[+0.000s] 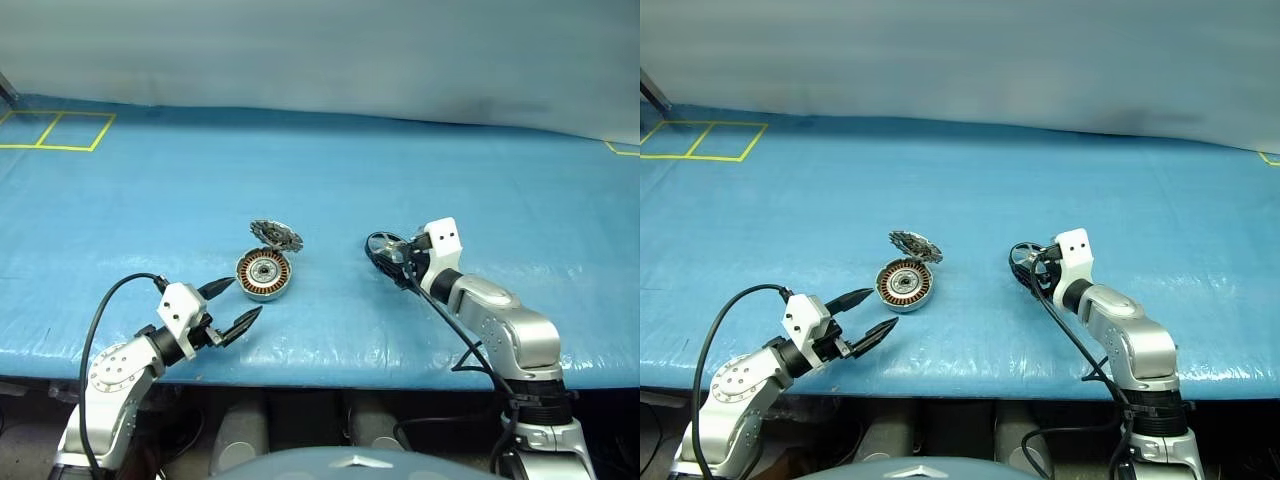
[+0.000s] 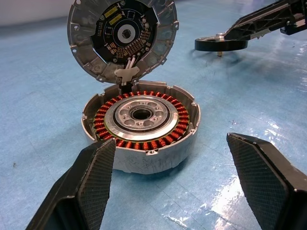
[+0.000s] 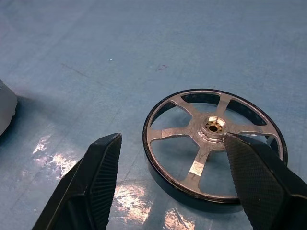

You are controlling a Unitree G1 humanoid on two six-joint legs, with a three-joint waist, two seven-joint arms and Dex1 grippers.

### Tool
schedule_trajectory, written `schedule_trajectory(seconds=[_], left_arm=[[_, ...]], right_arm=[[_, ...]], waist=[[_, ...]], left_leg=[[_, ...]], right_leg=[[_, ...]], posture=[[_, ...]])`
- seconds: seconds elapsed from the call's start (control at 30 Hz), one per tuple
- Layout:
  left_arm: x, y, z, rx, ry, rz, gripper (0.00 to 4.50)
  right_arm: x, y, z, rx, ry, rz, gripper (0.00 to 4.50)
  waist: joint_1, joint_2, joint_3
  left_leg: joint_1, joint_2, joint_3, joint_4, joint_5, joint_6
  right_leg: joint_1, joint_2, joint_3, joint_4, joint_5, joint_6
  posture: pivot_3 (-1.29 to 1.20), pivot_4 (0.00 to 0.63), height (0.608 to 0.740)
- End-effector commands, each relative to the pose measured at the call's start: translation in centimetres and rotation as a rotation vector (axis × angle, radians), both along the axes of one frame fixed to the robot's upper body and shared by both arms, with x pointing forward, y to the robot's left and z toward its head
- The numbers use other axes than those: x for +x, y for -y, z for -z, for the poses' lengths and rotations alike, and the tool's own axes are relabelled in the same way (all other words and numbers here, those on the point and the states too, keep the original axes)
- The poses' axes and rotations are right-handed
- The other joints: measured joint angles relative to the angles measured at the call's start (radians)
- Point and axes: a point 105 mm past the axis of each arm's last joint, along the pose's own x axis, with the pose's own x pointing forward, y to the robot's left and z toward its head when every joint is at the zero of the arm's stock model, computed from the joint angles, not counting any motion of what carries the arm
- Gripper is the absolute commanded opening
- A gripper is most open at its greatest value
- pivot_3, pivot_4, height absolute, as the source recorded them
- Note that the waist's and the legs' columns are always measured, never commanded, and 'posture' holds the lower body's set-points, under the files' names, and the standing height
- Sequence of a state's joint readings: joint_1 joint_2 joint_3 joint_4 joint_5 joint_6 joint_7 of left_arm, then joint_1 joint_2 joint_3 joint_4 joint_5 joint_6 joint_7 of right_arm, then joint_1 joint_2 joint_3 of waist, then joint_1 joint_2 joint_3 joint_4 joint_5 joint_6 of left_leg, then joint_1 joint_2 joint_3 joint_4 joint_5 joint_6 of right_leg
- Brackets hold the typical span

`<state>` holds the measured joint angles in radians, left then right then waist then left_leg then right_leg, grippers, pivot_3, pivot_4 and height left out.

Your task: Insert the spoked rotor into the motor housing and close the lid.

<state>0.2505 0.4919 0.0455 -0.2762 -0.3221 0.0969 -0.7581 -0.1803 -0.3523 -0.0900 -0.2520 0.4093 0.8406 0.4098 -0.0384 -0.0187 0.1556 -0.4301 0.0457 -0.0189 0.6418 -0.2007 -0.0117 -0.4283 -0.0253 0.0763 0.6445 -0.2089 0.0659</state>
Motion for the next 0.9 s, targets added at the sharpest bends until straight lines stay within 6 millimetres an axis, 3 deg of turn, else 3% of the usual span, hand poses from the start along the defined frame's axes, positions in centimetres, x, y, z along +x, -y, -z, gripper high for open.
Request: schedule_trajectory(seconds=[0.03, 0.53, 0.9], left_arm=[[0.0, 0.3, -0.4, -0.003, 0.025, 0.010, 4.04], [-0.1, 0.4, -0.2, -0.003, 0.017, 0.013, 4.04], [-0.1, 0.4, -0.1, -0.003, 0.014, 0.011, 4.04]], right_arm=[[-0.1, -0.1, -1.3, 0.027, 0.039, -0.005, 3.58], [0.9, 1.0, -2.2, 0.141, 0.033, 0.095, 3.58], [0.4, 1.5, 0.8, 0.020, -0.057, 0.112, 3.58]], waist=[[0.000, 0.000, 0.000], [-0.001, 0.001, 0.000], [-0.001, 0.001, 0.000]], left_leg=[[0.000, 0.000, 0.000, 0.000, 0.000, 0.000], [0.000, 0.000, 0.000, 0.000, 0.000, 0.000], [0.000, 0.000, 0.000, -0.001, 0.000, 0.000]], right_leg=[[0.000, 0.000, 0.000, 0.000, 0.000, 0.000], [0.000, 0.000, 0.000, 0.000, 0.000, 0.000], [0.000, 0.000, 0.000, 0.000, 0.000, 0.000]], posture=[[0.00, 0.150, 0.740], [0.00, 0.150, 0.740], [0.00, 0.150, 0.740]])
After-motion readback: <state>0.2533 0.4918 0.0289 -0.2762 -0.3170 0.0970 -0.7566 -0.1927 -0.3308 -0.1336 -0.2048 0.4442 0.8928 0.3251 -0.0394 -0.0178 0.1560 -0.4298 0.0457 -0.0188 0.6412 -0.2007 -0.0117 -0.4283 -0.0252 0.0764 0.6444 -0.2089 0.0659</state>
